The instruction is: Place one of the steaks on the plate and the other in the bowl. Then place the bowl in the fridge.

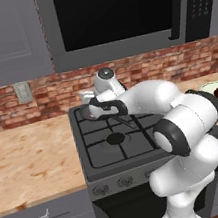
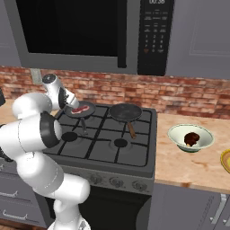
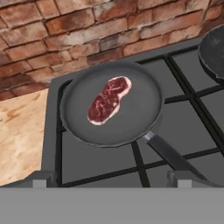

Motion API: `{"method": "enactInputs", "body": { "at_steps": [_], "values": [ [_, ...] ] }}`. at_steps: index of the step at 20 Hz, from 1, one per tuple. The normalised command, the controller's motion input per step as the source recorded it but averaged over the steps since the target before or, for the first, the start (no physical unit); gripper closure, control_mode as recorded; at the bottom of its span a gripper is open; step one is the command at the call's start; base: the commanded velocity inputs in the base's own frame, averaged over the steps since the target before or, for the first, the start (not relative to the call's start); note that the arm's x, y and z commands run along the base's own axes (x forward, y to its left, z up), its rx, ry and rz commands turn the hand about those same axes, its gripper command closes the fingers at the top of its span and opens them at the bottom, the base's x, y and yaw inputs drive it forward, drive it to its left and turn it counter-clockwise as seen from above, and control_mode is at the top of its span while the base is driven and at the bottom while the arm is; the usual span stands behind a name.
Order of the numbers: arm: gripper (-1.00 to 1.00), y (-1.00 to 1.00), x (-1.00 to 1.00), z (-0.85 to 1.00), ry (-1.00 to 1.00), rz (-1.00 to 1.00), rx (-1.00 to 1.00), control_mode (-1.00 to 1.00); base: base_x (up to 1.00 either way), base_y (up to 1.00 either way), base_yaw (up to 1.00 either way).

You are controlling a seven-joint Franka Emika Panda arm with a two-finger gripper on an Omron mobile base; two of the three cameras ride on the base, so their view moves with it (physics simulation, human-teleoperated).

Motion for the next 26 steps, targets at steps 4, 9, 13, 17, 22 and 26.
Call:
{"method": "enactInputs", "body": {
  "at_steps": [4,9,13,17,22,26],
  "values": [
    [-1.0,0.0,0.09,-0.06,0.0,-0.03,0.0,-1.0,0.0,0.0,0.0],
    [-1.0,0.0,0.0,-0.07,0.0,-0.07,0.0,-1.0,0.0,0.0,0.0],
    [-1.0,0.0,0.02,-0.05,0.0,-0.09,0.0,-1.0,0.0,0.0,0.0],
    [-1.0,0.0,0.02,-0.01,0.1,-0.03,0.05,-1.0,0.0,0.0,0.0],
    [-1.0,0.0,0.11,-0.12,0.12,-0.01,0.01,-1.0,0.0,0.0,0.0],
    [-1.0,0.0,0.19,-0.13,0.03,0.0,0.0,-1.0,0.0,0.0,0.0]
  ]
}}
